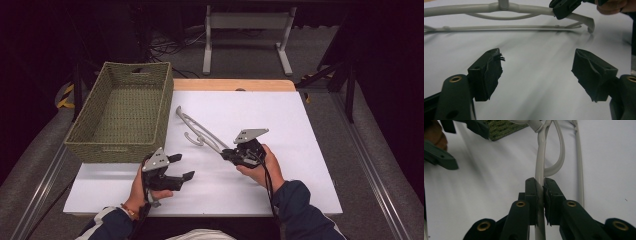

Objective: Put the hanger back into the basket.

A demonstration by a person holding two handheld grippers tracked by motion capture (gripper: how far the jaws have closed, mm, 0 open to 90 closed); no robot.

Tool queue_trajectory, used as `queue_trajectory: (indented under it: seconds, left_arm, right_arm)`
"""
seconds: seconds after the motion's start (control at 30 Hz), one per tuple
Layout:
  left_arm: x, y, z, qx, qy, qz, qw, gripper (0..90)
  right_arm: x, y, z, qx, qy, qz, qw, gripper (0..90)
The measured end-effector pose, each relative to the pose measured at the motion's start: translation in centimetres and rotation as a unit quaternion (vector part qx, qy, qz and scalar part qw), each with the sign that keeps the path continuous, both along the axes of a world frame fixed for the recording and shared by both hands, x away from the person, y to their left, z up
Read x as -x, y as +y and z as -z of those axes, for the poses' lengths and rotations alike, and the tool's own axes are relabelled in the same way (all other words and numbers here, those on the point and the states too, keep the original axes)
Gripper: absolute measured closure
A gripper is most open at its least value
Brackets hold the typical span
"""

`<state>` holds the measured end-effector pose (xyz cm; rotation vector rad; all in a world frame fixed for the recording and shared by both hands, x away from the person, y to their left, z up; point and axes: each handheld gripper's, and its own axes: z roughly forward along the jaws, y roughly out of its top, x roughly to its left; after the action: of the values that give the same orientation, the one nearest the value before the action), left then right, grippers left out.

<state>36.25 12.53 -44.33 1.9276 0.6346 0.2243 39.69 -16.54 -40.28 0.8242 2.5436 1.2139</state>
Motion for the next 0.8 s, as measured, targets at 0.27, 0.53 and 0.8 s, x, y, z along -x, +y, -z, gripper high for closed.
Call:
queue_trajectory:
  seconds: [0.27,0.53,0.8]
  left_arm:
    - [-3.0,-2.9,0.0,0.082,0.055,-0.015,0.995,29.8]
    - [-4.9,-3.4,0.5,0.132,0.092,-0.033,0.9865,36.7]
    - [-5.2,-3.5,0.7,0.141,0.093,-0.029,0.9852,44.4]
  right_arm:
    - [0.2,-0.5,-0.4,-0.026,0.004,-0.004,0.9996,82.5]
    - [0.5,-0.5,-0.2,-0.031,0.001,-0.005,0.9995,82.4]
    - [0.7,0.0,0.2,-0.032,-0.002,-0.011,0.9994,82.4]
